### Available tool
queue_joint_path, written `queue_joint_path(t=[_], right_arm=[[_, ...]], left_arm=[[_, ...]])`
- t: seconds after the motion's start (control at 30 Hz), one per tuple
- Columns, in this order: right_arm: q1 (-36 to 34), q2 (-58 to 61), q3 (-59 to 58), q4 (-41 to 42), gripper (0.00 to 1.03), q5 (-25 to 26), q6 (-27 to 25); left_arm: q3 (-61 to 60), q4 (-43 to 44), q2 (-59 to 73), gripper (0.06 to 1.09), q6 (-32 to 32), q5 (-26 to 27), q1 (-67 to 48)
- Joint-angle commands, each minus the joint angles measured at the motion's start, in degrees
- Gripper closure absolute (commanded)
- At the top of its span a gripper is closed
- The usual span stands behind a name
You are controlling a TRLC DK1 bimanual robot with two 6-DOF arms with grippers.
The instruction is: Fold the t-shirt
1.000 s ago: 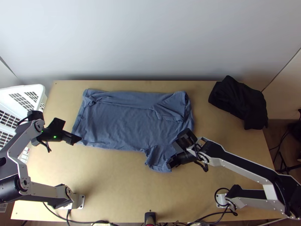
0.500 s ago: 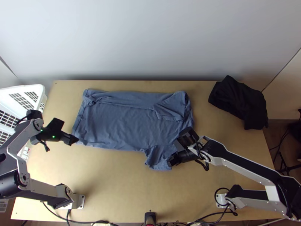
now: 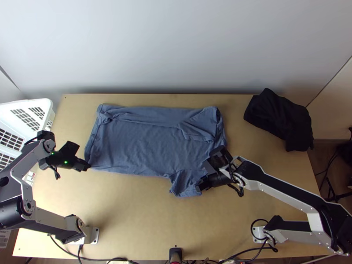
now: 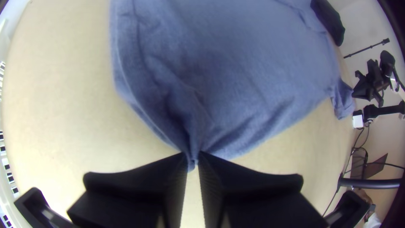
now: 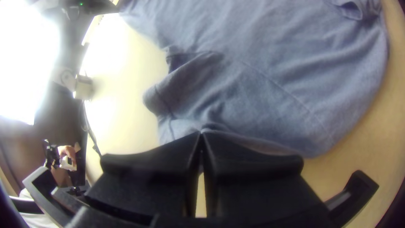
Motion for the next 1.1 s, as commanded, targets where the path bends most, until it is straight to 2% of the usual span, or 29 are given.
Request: queue_joint_path(t=[0.0,0.37,0.6,0.77,0.87,1.07], right_arm=[[-3.1,0.5,1.3,0.4,1.00,1.0,-0.1],[-16.9,1.3,11.3,1.1,1.00,1.2,-1.8],[-22.7,5.0,17.7,1.6,1.00,1.1,-2.1],[-24.9,7.3,20.8,1.8,1.00,1.2,-1.9],[-26.6,9.4,22.4,2.4,1.00,1.2,-1.9],[-29.6,14.5,26.3,3.4,1.00,1.2,-2.0]], left_arm=[[2.3,-0.4,-1.8,1.05,-3.4,2.8,0.8],[15.3,-1.0,1.5,1.05,-18.4,4.2,-2.1],[22.5,1.2,6.6,1.05,-30.8,4.0,-6.7],[26.6,1.1,9.1,1.05,-34.0,3.9,-9.5],[31.7,1.0,12.5,1.05,-38.2,3.9,-9.8],[40.6,-0.4,19.1,1.05,-41.8,4.0,-9.9]])
